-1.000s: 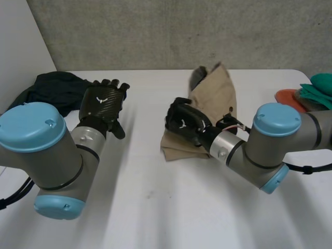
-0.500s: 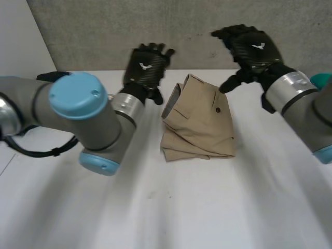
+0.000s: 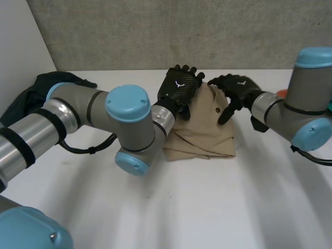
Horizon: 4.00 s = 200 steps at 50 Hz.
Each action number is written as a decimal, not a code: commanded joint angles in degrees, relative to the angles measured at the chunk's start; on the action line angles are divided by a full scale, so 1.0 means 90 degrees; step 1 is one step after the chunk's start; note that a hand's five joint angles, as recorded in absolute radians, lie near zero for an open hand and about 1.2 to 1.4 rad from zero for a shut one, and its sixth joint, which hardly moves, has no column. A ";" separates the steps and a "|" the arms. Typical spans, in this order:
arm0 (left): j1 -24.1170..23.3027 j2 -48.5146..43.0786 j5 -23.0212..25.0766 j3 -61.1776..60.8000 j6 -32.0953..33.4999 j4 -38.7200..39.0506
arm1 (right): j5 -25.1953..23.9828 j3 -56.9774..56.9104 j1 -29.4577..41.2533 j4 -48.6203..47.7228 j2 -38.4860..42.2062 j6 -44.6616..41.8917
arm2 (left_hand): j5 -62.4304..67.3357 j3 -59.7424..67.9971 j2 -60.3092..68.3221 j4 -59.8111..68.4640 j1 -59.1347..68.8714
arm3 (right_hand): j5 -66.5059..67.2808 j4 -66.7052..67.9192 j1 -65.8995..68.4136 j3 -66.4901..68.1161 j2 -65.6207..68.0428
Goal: Fold the laundry.
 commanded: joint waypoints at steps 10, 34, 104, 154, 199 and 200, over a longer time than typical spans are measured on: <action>-0.0003 -0.0182 -0.1077 0.0361 -0.0001 -0.0813 | -0.0713 -0.1149 0.0427 0.0442 0.1530 -0.1209 | 0.0253 0.0307 0.0290 0.0270 0.0301 | -0.0341 -0.0506 -0.0449 -0.0287 -0.0301; 0.0241 -0.1168 -0.0998 0.0752 0.0575 -0.1438 | -0.0020 -0.0075 0.0301 0.0549 0.0026 -0.1268 | 0.0328 0.0382 0.0364 0.0345 0.0376 | -0.0341 -0.0506 -0.0449 -0.0287 -0.0301; 0.0593 0.4096 0.2136 -0.4102 -0.1241 -0.1233 | 0.0849 0.4427 0.1062 -0.5418 -0.0228 -0.2762 | -0.0476 -0.0422 -0.0440 -0.0459 -0.0428 | 0.2357 0.2192 0.2249 0.2411 0.2397; 0.0681 0.4086 0.2156 -0.4180 -0.1241 -0.1194 | 0.0859 0.3392 0.1033 -0.3953 0.0016 -0.2479 | -0.0457 -0.0403 -0.0421 -0.0440 -0.0409 | 0.0284 0.0119 0.0176 0.0339 0.0324; 0.0749 0.4154 0.2146 -0.4180 -0.1241 -0.1155 | 0.0752 0.2318 0.0994 -0.4080 0.0076 -0.2586 | -0.0438 -0.0385 -0.0402 -0.0421 -0.0390 | 0.7437 0.7271 0.7328 0.7491 0.7476; 0.0769 0.4164 0.2146 -0.4180 -0.1241 -0.1155 | 0.0722 0.2298 0.0984 -0.4090 0.0007 -0.2586 | -0.0438 -0.0385 -0.0402 -0.0421 -0.0390 | 0.7437 0.7271 0.7328 0.7491 0.7476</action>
